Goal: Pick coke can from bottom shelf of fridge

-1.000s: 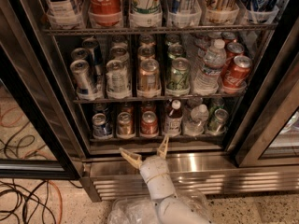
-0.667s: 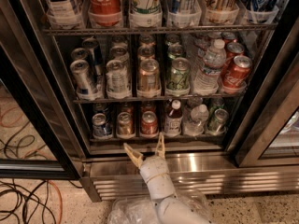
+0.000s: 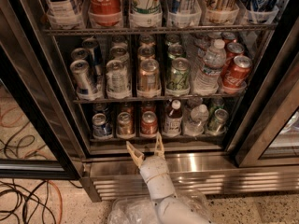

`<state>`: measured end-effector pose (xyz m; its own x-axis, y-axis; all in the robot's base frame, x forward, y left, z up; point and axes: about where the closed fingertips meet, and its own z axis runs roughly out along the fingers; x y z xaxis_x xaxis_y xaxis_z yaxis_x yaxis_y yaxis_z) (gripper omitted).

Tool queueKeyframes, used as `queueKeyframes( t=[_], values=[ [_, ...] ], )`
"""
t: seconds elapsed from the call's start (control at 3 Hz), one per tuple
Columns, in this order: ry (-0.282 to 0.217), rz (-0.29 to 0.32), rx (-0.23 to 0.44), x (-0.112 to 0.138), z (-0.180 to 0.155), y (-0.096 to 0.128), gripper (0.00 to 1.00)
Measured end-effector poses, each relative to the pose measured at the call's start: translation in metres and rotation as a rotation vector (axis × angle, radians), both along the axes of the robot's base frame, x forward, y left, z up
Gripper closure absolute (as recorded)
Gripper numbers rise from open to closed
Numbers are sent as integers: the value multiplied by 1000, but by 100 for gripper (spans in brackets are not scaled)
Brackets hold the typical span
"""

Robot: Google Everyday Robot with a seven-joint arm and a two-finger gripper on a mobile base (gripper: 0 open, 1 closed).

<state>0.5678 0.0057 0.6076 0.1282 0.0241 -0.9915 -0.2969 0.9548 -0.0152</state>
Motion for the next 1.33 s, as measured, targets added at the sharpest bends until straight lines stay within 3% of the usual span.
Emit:
queueKeyframes(
  t=[1.33],
  values=[
    [-43,-26,-1,31,13,-4,25]
  ],
)
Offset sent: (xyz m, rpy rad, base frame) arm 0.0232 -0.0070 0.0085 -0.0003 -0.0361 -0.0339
